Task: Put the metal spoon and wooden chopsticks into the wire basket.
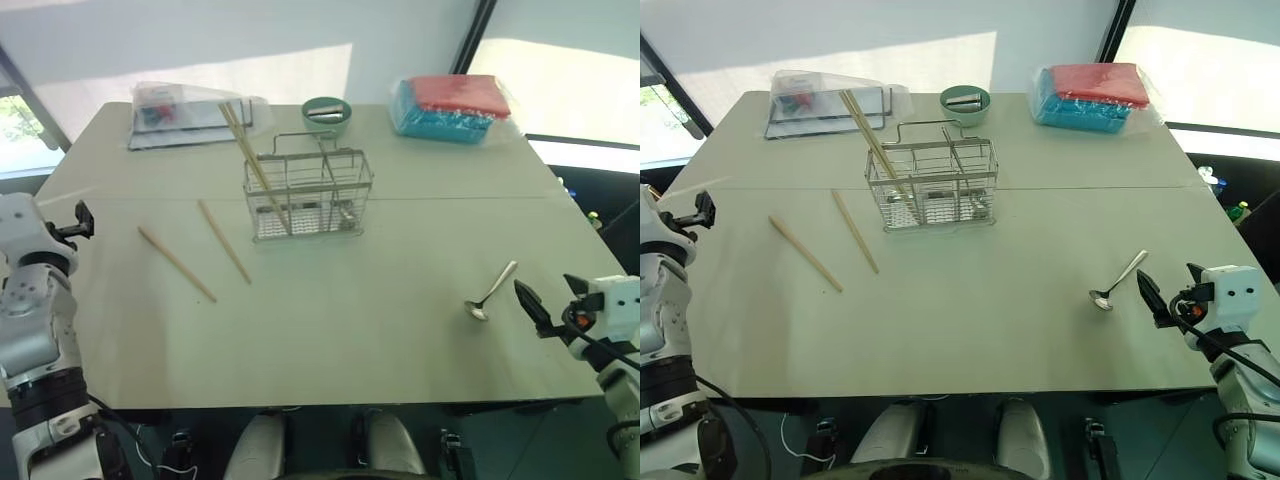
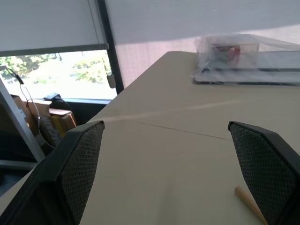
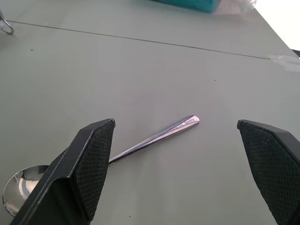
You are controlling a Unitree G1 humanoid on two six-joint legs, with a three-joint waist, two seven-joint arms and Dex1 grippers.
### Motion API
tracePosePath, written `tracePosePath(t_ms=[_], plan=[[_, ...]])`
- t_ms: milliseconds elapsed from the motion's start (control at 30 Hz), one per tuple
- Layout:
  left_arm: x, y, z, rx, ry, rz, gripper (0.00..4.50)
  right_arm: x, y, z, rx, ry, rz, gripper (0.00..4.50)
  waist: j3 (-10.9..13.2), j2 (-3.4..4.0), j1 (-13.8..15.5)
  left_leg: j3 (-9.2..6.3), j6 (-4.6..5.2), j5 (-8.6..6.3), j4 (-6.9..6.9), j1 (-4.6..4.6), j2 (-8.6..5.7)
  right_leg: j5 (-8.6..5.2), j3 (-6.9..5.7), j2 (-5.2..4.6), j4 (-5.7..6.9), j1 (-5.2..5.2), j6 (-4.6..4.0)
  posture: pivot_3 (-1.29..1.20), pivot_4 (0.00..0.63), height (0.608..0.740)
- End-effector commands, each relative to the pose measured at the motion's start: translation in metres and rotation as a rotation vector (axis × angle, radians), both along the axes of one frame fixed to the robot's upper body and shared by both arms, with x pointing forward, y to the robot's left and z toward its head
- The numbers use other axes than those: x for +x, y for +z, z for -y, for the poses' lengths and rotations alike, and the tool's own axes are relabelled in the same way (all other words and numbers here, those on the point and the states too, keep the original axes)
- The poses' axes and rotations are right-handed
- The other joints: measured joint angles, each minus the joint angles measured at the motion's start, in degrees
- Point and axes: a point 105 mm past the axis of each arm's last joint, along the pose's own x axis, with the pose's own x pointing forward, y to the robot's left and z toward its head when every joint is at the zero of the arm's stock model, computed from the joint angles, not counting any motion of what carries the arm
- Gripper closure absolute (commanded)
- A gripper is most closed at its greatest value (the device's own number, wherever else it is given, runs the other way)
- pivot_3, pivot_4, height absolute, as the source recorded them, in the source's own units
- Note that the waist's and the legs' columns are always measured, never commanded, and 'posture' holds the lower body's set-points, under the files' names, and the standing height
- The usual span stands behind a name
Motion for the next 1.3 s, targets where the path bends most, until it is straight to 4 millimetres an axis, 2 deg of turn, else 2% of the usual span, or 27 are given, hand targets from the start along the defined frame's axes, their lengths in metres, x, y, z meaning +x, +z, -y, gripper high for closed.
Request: tracePosePath(t_ms=[33, 567, 700, 833, 933, 1100, 1200, 1300], plan=[[0.003, 0.019, 0.003, 0.047, -0.013, 0.047, 0.01, 0.000, 0.010, -0.001, -0.016, 0.004, 0.046, 0.16, 0.0, 0.00, 0.0, 0.00, 0.00, 0.00, 0.00, 0.00, 0.00, 0.00, 0.00, 0.00, 0.00, 0.00, 0.00, 0.00, 0.150, 0.667], [0.008, 0.026, 0.005, 0.052, -0.036, 0.061, 0.01, 0.005, 0.023, 0.000, -0.054, 0.008, 0.070, 0.16, 0.0, 0.01, 0.0, 0.00, 0.00, 0.00, 0.00, 0.00, -0.01, 0.02, 0.00, 0.00, 0.00, 0.00, 0.03, 0.00, 0.150, 0.667], [0.010, 0.030, 0.012, 0.057, -0.083, 0.059, 0.01, 0.012, 0.032, 0.001, -0.131, 0.053, 0.070, 0.16, 0.0, 0.01, 0.0, 0.00, 0.00, 0.00, 0.00, 0.00, -0.01, 0.02, 0.00, 0.00, 0.01, 0.00, 0.04, 0.00, 0.150, 0.667], [0.015, 0.045, 0.029, 0.117, -0.207, 0.047, 0.01, 0.020, 0.056, 0.012, -0.202, 0.105, 0.079, 0.16, 0.0, 0.01, 0.0, 0.04, 0.01, 0.01, 0.02, 0.00, -0.02, 0.02, -0.01, 0.02, 0.01, 0.00, 0.03, 0.00, 0.150, 0.667], [0.023, 0.060, 0.053, 0.120, -0.384, 0.036, 0.01, 0.027, 0.076, 0.000, -0.261, 0.235, 0.081, 0.16, 0.0, 0.02, 0.1, 0.02, 0.01, 0.01, 0.02, -0.01, -0.01, -0.01, -0.02, 0.01, 0.01, 0.02, -0.02, 0.00, 0.150, 0.667], [0.028, 0.085, 0.125, 0.178, -0.825, 0.009, 0.01, 0.046, 0.103, -0.040, -0.452, 0.514, 0.077, 0.16, 0.1, 0.10, -0.1, 0.06, 0.02, 0.02, 0.06, -0.01, -0.02, -0.05, -0.04, 0.01, -0.01, 0.05, -0.10, 0.00, 0.150, 0.667], [0.021, 0.091, 0.176, 0.246, -1.122, -0.043, 0.01, 0.052, 0.108, -0.069, -0.625, 0.741, 0.045, 0.16, 0.2, 0.14, -0.2, 0.06, 0.03, 0.02, 0.06, -0.01, -0.01, -0.05, -0.05, 0.03, -0.01, 0.05, -0.11, 0.00, 0.150, 0.667], [0.012, 0.085, 0.210, 0.311, -1.333, -0.112, 0.01, 0.057, 0.104, -0.081, -0.787, 0.896, 0.001, 0.16, 0.2, 0.18, -0.3, 0.09, 0.03, 0.02, 0.00, 0.00, -0.01, -0.04, -0.06, 0.06, -0.06, 0.06, -0.07, 0.00, 0.150, 0.667]])
